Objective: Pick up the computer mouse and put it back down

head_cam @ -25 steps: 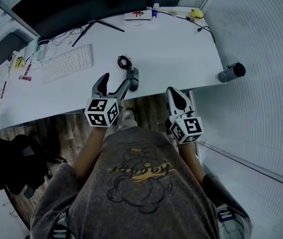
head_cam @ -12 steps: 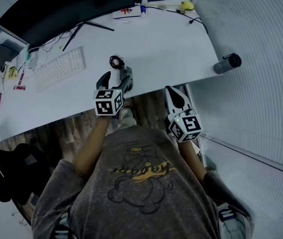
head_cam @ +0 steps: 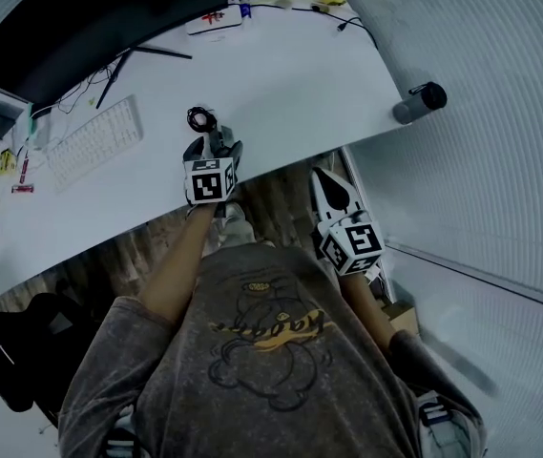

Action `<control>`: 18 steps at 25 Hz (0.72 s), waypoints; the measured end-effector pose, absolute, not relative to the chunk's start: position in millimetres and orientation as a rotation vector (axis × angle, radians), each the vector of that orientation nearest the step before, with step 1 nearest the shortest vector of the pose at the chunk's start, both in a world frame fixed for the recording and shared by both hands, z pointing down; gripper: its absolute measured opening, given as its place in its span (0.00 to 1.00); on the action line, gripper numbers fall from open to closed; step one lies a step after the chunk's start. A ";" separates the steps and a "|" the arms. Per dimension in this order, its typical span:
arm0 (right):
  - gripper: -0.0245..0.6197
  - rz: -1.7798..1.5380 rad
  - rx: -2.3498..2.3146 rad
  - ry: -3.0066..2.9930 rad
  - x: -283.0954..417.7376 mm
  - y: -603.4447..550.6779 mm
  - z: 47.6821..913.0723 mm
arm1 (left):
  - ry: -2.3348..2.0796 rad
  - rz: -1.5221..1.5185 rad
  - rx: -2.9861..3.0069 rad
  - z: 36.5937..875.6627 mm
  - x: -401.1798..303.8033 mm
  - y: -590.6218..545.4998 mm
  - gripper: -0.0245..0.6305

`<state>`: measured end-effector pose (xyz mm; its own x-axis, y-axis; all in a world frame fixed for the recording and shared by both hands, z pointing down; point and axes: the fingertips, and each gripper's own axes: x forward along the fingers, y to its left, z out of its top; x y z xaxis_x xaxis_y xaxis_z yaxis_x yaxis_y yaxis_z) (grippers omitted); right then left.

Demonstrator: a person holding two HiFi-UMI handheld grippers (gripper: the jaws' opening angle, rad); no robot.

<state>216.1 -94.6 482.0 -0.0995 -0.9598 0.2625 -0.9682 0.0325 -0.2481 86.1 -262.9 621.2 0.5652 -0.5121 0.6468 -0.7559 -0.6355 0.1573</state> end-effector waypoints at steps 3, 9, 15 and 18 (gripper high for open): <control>0.05 0.579 2.116 -2.212 222.0 -87.9 482.3 | -1.020 0.828 2.366 635.2 91.8 -263.3 0.59; 0.05 0.592 2.150 -2.141 235.1 -71.8 484.9 | -1.055 0.917 2.334 658.8 92.1 -265.0 0.59; 0.05 0.610 2.169 -2.098 241.4 -64.1 489.4 | -1.068 0.958 2.312 670.7 95.2 -265.4 0.59; 0.05 0.612 2.170 -2.092 241.8 -64.5 489.8 | -1.077 0.959 2.302 674.8 96.9 -267.5 0.59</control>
